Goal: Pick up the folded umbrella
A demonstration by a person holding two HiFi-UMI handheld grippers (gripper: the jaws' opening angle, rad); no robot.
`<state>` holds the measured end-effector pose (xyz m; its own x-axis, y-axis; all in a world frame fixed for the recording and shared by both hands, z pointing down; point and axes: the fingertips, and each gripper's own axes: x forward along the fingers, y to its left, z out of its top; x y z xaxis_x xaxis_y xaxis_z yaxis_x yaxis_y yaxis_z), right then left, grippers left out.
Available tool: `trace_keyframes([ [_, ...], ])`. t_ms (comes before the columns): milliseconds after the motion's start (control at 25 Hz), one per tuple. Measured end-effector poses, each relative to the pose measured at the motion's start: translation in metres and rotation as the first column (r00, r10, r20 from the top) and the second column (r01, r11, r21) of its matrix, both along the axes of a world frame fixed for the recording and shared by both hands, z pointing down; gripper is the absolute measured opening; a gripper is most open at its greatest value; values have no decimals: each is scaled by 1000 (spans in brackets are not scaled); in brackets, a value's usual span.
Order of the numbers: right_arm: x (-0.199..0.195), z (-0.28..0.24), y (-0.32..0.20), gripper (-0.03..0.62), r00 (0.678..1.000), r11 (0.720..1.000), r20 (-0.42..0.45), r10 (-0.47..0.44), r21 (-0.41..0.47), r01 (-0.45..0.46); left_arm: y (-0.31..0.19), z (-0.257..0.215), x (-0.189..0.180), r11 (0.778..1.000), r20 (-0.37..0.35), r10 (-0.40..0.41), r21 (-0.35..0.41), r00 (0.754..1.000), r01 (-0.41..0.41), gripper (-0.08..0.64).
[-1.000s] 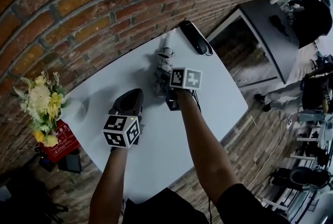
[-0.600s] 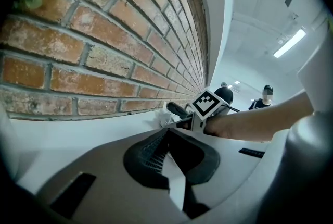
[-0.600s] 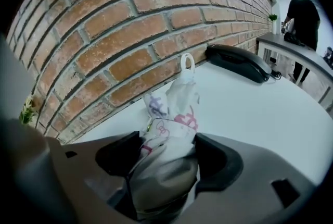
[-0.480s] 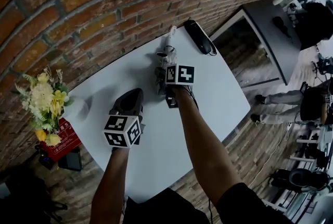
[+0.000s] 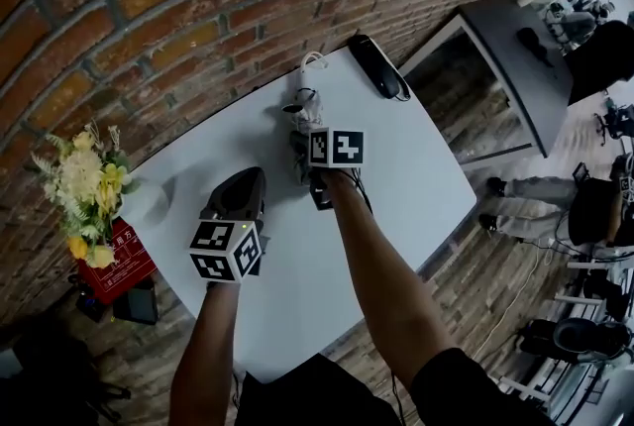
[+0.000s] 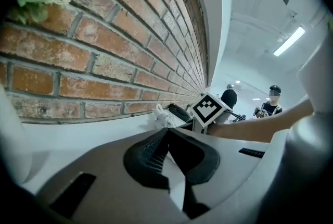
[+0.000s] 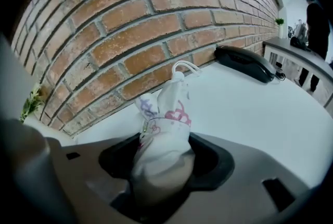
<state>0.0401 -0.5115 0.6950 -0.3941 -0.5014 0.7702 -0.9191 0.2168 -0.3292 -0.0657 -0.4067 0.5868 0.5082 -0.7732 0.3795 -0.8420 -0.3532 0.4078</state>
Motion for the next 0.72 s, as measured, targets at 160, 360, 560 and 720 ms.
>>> trace_keyframes([
  [160, -4, -6, 17, 273, 998, 1000, 58, -7, 8, 7, 7, -7, 1, 1000, 1, -2, 9, 1000, 2, 14],
  [360, -5, -18, 45, 270, 980, 999, 195, 35, 11, -38, 20, -18, 4, 1000, 6, 4, 23, 1000, -5, 14],
  [560, -1, -35, 73, 270, 951, 997, 300, 70, 19, -80, 39, -31, 10, 999, 23, 13, 35, 1000, -14, 14],
  [720, 5, -55, 94, 270, 930, 994, 359, 80, 40, -101, 58, -40, 15, 999, 34, 13, 40, 999, -15, 14],
])
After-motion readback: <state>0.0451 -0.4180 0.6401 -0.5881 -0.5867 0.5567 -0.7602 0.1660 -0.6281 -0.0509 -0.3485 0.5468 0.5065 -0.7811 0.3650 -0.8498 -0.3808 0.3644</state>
